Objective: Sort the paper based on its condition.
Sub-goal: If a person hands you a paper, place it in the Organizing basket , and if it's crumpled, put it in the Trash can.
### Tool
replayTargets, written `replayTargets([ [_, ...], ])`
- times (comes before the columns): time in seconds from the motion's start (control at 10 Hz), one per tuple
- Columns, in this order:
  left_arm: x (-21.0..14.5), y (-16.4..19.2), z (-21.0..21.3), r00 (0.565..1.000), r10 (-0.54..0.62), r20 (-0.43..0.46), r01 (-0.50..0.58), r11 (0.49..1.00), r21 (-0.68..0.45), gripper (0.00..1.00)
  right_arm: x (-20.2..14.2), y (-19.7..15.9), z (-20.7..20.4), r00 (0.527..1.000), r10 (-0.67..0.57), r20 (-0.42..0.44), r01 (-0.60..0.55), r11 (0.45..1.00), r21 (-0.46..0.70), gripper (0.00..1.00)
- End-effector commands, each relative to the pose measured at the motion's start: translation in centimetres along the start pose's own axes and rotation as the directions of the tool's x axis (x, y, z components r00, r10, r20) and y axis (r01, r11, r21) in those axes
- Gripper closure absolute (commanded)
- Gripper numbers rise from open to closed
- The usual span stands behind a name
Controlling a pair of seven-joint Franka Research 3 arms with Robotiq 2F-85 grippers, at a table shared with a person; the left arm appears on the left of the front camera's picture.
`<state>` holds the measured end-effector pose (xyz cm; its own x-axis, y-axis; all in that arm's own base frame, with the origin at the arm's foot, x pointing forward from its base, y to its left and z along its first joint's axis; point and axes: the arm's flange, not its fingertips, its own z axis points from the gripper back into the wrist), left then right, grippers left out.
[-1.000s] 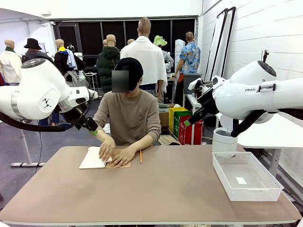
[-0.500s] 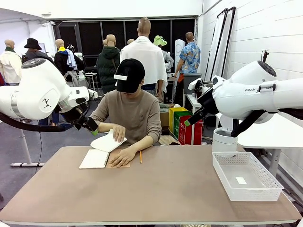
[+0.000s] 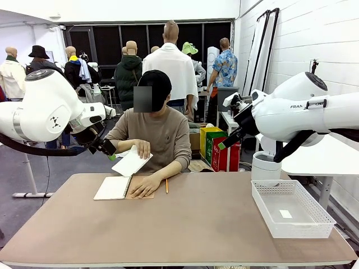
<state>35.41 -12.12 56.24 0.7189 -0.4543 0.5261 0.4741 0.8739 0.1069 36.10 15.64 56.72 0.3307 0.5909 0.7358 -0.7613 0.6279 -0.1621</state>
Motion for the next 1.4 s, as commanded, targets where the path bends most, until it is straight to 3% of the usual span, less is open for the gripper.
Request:
replayTargets([
  [0.0, -0.09, 0.11, 0.09, 1.0, -0.003, 0.001, 0.003, 1.0, 0.005, 0.0, -0.02, -0.02, 0.01, 1.0, -0.002, 0.002, 0.002, 1.0, 0.005, 0.0],
  [1.3, -0.09, 0.11, 0.09, 1.0, -0.003, 0.001, 0.003, 1.0, 0.005, 0.0, -0.02, -0.02, 0.01, 1.0, -0.002, 0.002, 0.002, 1.0, 0.005, 0.0],
])
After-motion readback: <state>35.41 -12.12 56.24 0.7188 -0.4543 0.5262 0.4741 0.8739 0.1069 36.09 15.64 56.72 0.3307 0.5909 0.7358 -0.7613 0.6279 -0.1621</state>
